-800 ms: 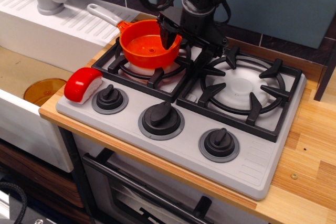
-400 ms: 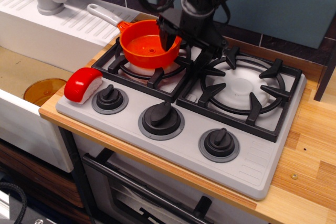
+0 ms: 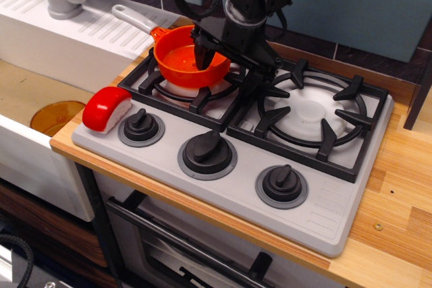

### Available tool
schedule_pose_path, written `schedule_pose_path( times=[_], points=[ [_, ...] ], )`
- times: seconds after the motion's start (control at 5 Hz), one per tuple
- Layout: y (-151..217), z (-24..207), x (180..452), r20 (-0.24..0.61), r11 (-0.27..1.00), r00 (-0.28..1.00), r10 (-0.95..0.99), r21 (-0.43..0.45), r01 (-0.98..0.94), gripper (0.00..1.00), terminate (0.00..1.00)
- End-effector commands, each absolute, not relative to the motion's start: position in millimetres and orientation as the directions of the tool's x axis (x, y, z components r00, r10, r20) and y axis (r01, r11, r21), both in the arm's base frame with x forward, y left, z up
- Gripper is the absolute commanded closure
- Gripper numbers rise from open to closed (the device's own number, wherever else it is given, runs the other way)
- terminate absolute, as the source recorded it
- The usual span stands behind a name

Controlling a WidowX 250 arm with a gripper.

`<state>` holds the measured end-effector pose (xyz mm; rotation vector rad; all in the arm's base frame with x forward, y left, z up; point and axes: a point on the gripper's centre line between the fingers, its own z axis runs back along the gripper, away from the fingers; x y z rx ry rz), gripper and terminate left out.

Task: End effector transition from pot or pan to object

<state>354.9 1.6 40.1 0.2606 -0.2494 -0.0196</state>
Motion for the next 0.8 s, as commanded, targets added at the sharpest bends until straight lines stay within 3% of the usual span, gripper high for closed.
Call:
schedule_pose_path(
  times=[0.0,0.2,0.4,0.6],
  points=[
    [-8,92,362,0.271,0.967,0.962,-0.032,0.253,-0.039,0.0,0.0],
    [-10,124,357,0.247,0.962,0.969,-0.013,0.266,-0.055,0.0,0.0],
    [-8,138,350,0.237,0.956,0.971,-0.021,0.289,-0.05,0.0,0.0],
    [5,137,334,0.193,0.959,0.981,-0.032,0.284,-0.024,0.0,0.0]
  ],
)
